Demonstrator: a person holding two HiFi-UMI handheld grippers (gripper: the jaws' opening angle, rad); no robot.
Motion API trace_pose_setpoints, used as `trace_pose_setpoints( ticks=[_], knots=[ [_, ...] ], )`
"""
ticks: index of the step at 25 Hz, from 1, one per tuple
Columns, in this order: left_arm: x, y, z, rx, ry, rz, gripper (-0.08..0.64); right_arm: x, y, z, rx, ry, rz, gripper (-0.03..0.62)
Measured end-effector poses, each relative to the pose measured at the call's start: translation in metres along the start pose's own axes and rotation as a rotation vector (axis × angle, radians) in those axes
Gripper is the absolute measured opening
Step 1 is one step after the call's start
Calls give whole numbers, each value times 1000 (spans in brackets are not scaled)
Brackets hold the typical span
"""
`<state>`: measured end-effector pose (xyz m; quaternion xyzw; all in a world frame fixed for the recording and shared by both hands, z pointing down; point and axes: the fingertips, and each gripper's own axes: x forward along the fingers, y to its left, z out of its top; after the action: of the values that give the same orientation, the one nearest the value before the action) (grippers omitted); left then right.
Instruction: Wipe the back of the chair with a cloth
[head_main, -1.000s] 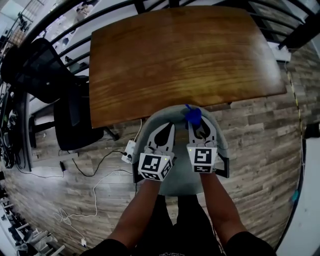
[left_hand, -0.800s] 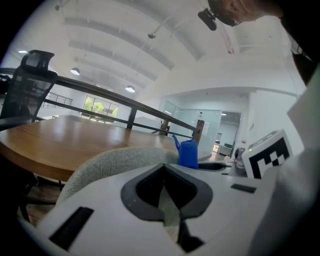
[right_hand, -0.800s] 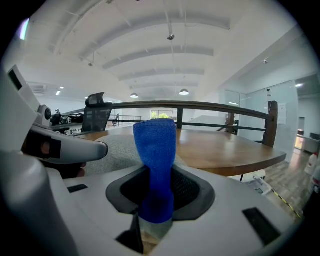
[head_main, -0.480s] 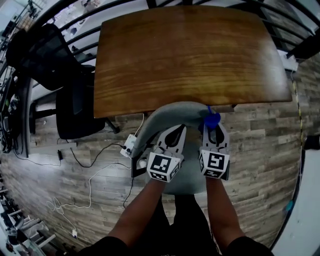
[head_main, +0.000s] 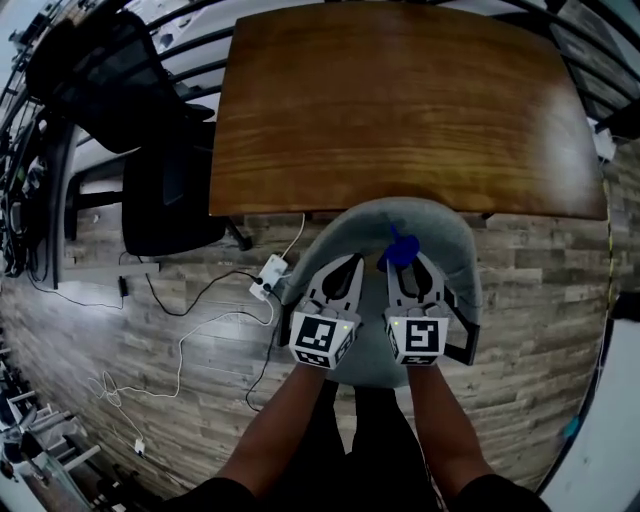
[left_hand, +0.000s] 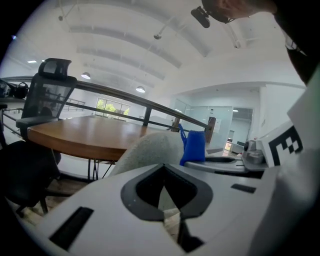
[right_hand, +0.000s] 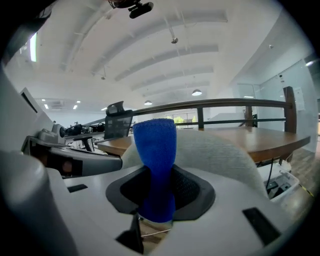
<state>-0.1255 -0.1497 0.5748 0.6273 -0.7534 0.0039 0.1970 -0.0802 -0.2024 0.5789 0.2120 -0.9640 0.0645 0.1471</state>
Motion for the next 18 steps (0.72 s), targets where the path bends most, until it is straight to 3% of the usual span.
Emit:
trace_pose_setpoints(
  ticks=[9, 18],
  knots=[
    [-42, 78, -17, -32, 18, 128, 6, 43, 95, -17, 5, 42, 201, 120],
    [-58, 108, -22, -42, 13, 159, 6, 70, 126, -21, -78, 59, 216, 120]
  ],
)
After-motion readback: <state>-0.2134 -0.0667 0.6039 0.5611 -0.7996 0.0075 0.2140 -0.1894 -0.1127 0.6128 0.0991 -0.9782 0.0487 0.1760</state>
